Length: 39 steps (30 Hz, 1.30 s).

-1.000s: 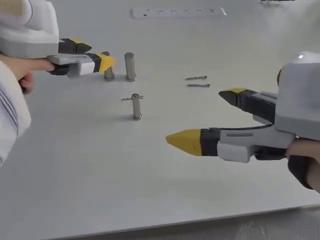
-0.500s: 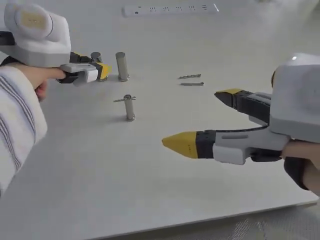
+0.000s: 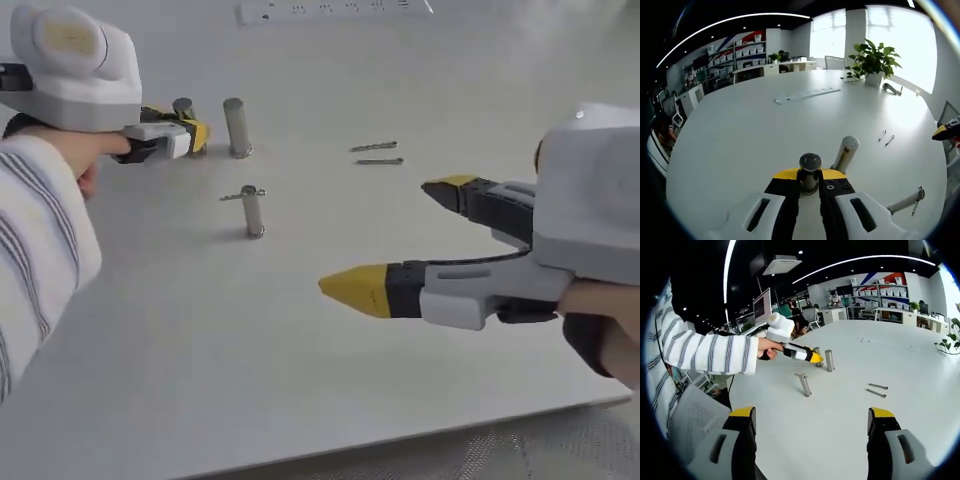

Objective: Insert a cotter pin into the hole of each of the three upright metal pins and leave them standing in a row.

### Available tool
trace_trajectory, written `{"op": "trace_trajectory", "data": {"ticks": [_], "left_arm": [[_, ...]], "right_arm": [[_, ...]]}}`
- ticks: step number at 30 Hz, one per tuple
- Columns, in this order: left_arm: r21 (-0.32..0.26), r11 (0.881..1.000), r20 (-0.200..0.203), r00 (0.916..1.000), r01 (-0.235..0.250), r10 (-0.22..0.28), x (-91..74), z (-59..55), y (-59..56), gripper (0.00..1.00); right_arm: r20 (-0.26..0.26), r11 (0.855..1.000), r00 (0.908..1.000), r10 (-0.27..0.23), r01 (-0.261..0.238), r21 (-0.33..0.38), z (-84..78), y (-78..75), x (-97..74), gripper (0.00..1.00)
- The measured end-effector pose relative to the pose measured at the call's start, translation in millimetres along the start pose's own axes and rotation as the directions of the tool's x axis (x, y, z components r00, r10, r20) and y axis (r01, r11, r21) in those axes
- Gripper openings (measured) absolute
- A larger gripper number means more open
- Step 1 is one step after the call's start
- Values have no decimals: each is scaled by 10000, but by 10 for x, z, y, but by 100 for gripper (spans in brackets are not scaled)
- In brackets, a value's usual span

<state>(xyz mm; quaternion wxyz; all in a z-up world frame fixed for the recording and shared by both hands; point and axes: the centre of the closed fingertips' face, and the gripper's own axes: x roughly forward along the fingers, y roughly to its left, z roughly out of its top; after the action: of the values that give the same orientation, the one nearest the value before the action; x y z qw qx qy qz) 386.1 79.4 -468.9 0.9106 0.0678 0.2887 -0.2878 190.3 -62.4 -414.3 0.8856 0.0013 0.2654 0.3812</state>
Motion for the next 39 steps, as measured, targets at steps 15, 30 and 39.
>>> {"op": "trace_trajectory", "data": {"ticks": [15, 30, 39], "left_arm": [[324, 9989, -126, 9994, -332, 337, -91, -7, 49, 9], [1696, 9761, 1120, 9814, 1360, -1562, -805, 492, -394, 9], [3295, 9074, 1419, 9365, 2608, -3206, -1104, 718, -1039, 9]], "right_arm": [[-112, 10000, 9999, 54, -55, -80, -30, 10, 5, 90], [-1, 9999, 9999, 113, -113, -62, 10, 45, -48, 90], [-69, 9998, 9999, 90, -91, -175, 8, 54, -99, 90]]}}
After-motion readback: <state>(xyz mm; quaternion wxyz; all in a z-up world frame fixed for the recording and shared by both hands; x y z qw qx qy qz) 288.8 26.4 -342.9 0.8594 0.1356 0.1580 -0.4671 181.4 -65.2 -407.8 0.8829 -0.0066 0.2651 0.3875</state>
